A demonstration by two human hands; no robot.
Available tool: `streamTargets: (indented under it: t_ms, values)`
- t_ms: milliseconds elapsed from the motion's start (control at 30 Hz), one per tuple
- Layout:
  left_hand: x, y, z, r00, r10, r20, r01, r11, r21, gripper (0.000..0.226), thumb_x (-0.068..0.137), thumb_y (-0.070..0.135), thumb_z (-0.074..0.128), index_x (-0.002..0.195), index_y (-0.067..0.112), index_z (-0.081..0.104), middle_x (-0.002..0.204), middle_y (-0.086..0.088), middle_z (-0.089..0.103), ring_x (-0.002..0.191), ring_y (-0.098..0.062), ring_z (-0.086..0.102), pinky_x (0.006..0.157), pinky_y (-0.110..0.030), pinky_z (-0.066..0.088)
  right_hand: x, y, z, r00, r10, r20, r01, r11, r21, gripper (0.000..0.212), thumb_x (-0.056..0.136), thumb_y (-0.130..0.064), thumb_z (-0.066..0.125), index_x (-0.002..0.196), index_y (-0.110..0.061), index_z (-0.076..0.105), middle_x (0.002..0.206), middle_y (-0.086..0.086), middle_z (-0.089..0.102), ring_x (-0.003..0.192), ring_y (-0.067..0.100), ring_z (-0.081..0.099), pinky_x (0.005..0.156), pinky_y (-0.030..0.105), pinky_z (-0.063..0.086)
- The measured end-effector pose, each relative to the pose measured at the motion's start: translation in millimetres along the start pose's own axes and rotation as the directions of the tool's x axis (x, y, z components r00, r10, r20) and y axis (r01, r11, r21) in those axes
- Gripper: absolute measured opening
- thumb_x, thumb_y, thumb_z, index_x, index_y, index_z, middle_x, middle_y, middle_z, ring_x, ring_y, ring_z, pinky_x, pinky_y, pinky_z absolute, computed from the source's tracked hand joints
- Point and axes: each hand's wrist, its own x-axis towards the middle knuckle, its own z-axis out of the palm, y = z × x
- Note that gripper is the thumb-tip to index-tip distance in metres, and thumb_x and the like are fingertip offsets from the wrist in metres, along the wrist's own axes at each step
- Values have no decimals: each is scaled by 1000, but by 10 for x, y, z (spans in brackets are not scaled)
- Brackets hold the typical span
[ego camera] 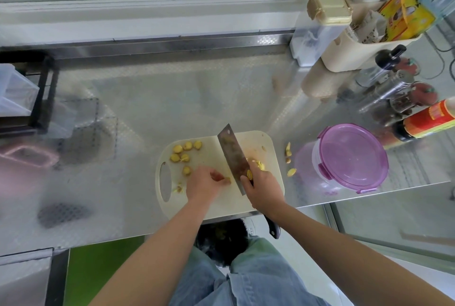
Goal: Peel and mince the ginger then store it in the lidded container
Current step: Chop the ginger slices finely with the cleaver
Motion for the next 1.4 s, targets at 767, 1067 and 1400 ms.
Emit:
streamTargets:
  t_ms: [767, 1067, 1400]
  values:
    - [-162, 66, 158, 987, -124, -104, 100, 973, -209, 22, 77, 24, 78, 60, 26, 63, 68, 3, 72, 72, -17, 70, 73, -34, 54, -155, -19, 34, 999, -44, -6, 43, 987, -154, 22, 101, -29, 37, 111, -12, 45, 71, 4, 47, 66, 27, 46, 58, 32, 32]
    - [-188, 98, 140, 983, -161, -94, 131, 956, -262, 27, 77, 21, 78, 57, 27, 61, 69, 0, 72, 72, -18, 71, 73, -34, 54, -160, -59, 18, 998, -58, 28, 61, 985, -162, 21, 100, -29, 38, 110, -12, 46, 73, 6, 49, 65, 28, 47, 57, 32, 33]
    - [-191, 111, 132, 984, -154, -95, 125, 959, -256, 10, 79, 19, 76, 71, 19, 71, 71, -3, 73, 75, -17, 68, 66, -27, 47, -138, -103, 79, 997, -23, 78, 37, 984, -177, 23, 101, -26, 37, 119, -12, 42, 83, 9, 57, 69, 27, 46, 60, 33, 35]
